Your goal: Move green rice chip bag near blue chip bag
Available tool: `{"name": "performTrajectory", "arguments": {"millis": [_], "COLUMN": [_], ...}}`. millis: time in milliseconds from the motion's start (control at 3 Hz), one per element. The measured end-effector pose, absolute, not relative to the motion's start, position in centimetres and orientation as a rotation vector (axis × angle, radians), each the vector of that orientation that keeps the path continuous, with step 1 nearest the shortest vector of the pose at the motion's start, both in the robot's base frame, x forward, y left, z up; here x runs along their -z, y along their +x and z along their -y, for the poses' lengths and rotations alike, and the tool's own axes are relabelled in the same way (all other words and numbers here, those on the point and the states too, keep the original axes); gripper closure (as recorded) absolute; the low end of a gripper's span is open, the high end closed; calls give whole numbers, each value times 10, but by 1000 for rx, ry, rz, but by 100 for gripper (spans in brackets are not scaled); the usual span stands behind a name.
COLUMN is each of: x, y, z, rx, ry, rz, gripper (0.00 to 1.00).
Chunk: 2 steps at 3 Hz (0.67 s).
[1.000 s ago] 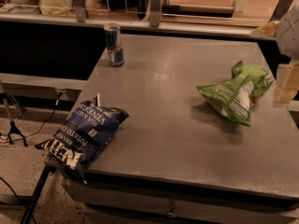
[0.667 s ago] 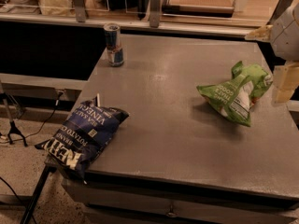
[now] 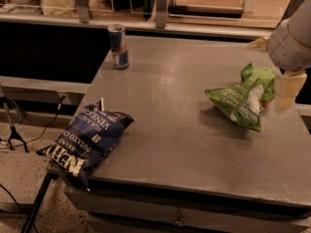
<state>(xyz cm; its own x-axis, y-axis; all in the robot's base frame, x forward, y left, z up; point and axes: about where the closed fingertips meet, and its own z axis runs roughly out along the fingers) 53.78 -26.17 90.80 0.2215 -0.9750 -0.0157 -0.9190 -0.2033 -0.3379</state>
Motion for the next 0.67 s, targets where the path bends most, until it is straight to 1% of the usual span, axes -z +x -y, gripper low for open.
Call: {"name": "performTrajectory", "arguments": {"millis": [667], "x": [-890], "y": [546], "z": [263], "rx": [232], "ry": [-2238], "rz": [-1768], "gripper": [0]}}
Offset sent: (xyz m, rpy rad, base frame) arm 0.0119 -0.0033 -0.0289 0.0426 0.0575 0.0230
